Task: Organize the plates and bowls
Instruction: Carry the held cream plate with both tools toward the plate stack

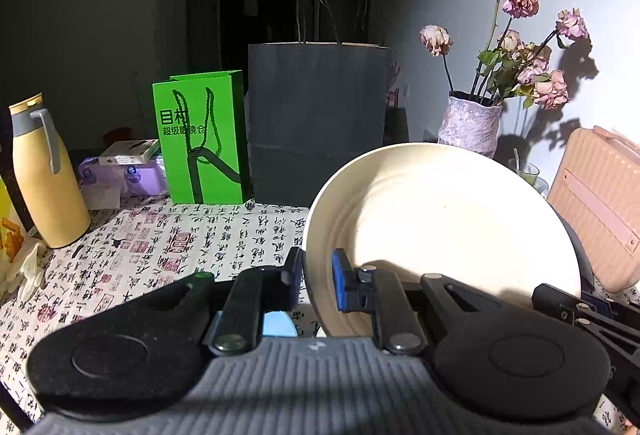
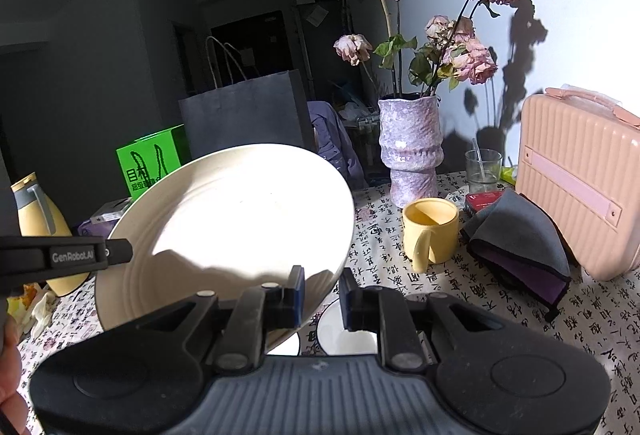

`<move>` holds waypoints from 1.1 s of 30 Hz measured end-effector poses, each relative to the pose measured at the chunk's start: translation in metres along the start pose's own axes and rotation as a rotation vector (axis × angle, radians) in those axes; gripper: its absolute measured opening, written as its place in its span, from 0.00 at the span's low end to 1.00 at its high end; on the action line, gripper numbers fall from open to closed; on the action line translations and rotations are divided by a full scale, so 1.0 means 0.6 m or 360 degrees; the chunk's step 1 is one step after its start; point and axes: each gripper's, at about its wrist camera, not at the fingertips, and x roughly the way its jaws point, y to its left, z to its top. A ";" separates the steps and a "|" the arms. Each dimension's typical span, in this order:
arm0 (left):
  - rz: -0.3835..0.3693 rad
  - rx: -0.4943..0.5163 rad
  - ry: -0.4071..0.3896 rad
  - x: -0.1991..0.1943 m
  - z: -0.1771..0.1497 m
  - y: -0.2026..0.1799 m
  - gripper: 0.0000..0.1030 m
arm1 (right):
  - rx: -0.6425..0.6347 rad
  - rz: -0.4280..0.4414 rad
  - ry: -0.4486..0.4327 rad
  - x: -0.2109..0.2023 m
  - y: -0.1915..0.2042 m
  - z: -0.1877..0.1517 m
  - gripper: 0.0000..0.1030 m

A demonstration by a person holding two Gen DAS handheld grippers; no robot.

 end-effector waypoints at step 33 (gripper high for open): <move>-0.0014 -0.0074 -0.0016 -0.133 -0.102 0.073 0.16 | -0.0065 0.0035 0.0015 -0.120 0.065 -0.088 0.17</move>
